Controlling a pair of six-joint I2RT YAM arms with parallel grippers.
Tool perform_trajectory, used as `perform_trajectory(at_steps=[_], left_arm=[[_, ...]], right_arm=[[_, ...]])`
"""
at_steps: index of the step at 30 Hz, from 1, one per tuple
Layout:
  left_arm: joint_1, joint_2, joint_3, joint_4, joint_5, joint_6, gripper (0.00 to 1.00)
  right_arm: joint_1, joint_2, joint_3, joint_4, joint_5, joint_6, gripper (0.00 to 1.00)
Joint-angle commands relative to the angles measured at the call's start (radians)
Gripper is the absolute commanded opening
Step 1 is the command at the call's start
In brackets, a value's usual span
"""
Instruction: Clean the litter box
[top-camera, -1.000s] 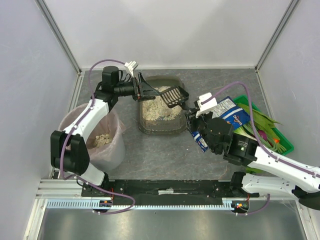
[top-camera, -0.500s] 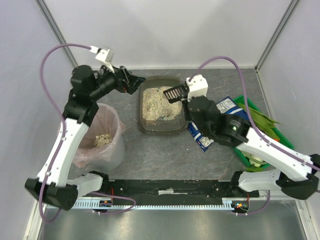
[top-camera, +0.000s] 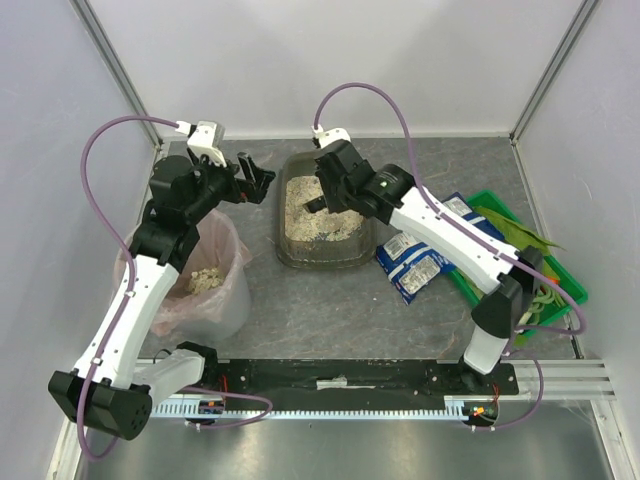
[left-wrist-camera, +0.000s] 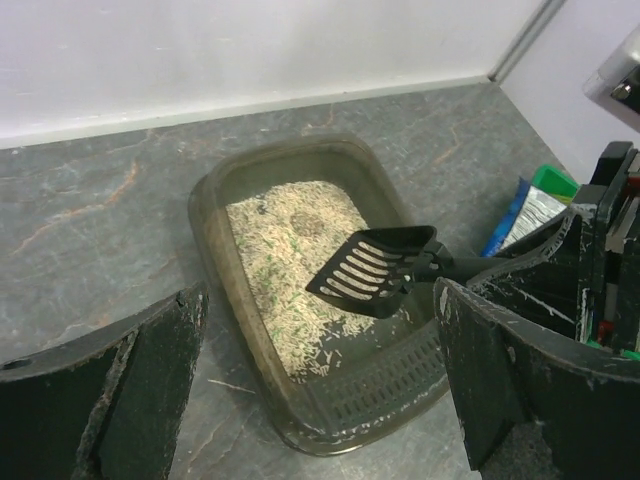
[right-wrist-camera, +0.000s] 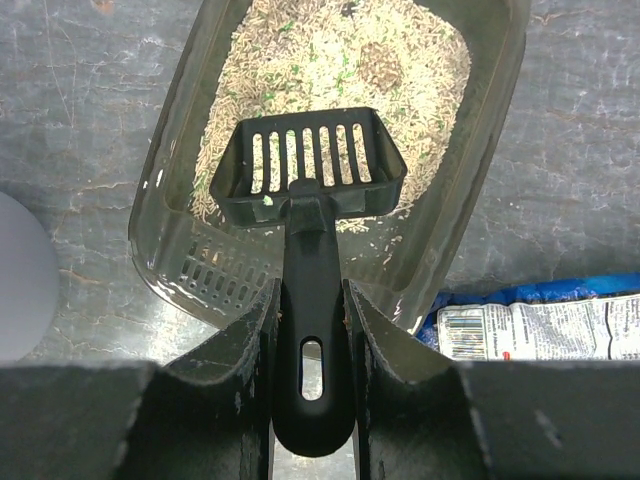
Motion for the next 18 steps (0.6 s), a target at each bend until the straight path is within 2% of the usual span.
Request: perform_trajectory(at_steps=[1,7,12,18], left_arm=[[0.006,-0.021,0.015,0.034,-0.089,0.052,0.99],[0.006,-0.025,0.02,0.032,-0.077,0.046,0.99],[0.007,-0.019,0.016,0.031,-0.087,0.049,0.99],[0.005,-0.015,0.019,0.028,-0.089,0.046,0.99]], right_arm=[[-0.005,0.042,0.113,-0.115,-0.024,0.046,0.0],[-0.005,0.036,0.016,-0.103,-0.036,0.108,0.0],[-0.005,0.05,0.002,-0.106,0.014,0.125,0.0],[-0.005,0.068,-0.021,-0.116,-0.004,0.148,0.0]])
